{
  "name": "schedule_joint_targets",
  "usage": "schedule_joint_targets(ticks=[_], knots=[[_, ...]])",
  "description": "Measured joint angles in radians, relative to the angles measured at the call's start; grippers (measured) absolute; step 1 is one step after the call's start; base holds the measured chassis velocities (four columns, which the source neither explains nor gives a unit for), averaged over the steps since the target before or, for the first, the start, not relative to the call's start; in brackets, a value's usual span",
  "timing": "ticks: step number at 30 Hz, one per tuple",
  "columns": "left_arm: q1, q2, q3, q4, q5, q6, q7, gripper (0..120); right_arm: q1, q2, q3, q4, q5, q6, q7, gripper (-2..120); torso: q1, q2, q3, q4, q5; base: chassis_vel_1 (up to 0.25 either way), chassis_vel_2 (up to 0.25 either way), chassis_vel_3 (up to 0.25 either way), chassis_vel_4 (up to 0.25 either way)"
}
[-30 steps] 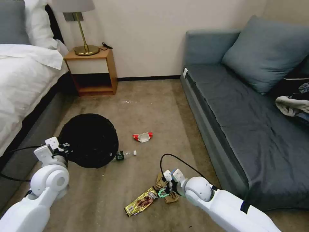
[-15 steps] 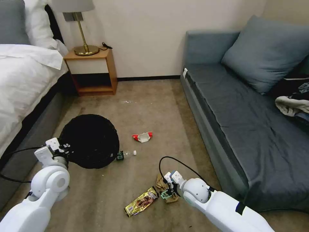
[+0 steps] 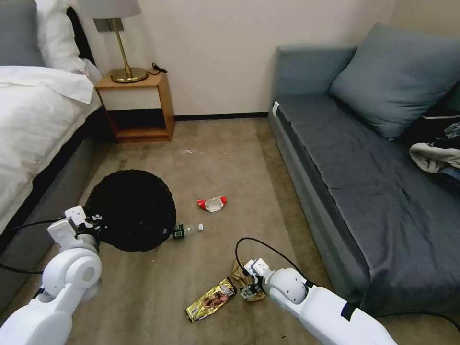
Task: Pick up the trash bin, then pick up the garbage on the floor and place it into the trash bin.
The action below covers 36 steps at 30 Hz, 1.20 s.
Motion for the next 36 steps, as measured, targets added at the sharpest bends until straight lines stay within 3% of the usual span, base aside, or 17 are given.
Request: schedule_joint_targets(ticks=[5, 11, 13, 15, 18, 26, 29, 36], knots=[[0.000, -0.001, 0.002, 0.000, 0.000, -0.001, 0.000, 3, -0.002, 0.008, 0.002, -0.021, -0.012, 0.000, 0.001, 93, 0.000, 0.000, 0.000, 0.0000, 0.0000, 0.000, 0.000, 0.000, 0.000], [0.003, -0.005, 0.002, -0.007, 0.000, -0.002, 0.000, 3, -0.003, 0.018, 0.009, -0.043, -0.022, 0.000, 0.002, 73, 0.000, 0.000, 0.000, 0.0000, 0.0000, 0.000, 0.000, 0.000, 0.000], [0.008, -0.006, 0.000, -0.010, 0.001, -0.004, 0.000, 3, -0.004, 0.019, 0.013, -0.050, -0.026, 0.000, 0.000, 59, 0.000, 0.000, 0.000, 0.0000, 0.0000, 0.000, 0.000, 0.000, 0.000], [0.008, -0.006, 0.000, -0.011, 0.001, -0.004, 0.000, 3, -0.004, 0.019, 0.013, -0.050, -0.026, 0.000, -0.001, 57, 0.000, 0.000, 0.000, 0.0000, 0.0000, 0.000, 0.000, 0.000, 0.000], [0.012, -0.008, -0.004, -0.017, 0.003, -0.005, 0.000, 3, -0.014, 0.019, 0.022, -0.053, -0.037, 0.004, -0.007, 42, 0.000, 0.000, 0.000, 0.0000, 0.0000, 0.000, 0.000, 0.000, 0.000], [0.018, -0.008, -0.009, -0.024, 0.005, -0.006, 0.000, 3, -0.037, 0.006, 0.056, -0.024, -0.030, 0.013, -0.008, 21, 0.000, 0.000, 0.000, 0.0000, 0.0000, 0.000, 0.000, 0.000, 0.000], [0.029, -0.008, -0.018, -0.034, 0.006, -0.008, 0.000, 3, -0.060, -0.030, 0.149, 0.096, 0.040, 0.020, -0.003, 1, 0.000, 0.000, 0.000, 0.0000, 0.0001, 0.000, 0.000, 0.000, 0.000], [0.046, -0.009, -0.033, -0.052, 0.006, -0.009, 0.000, 3, -0.051, -0.113, 0.261, 0.289, 0.204, 0.075, 0.016, 0, 0.000, 0.000, 0.000, -0.0001, 0.0000, 0.000, 0.000, 0.000, 0.000]])
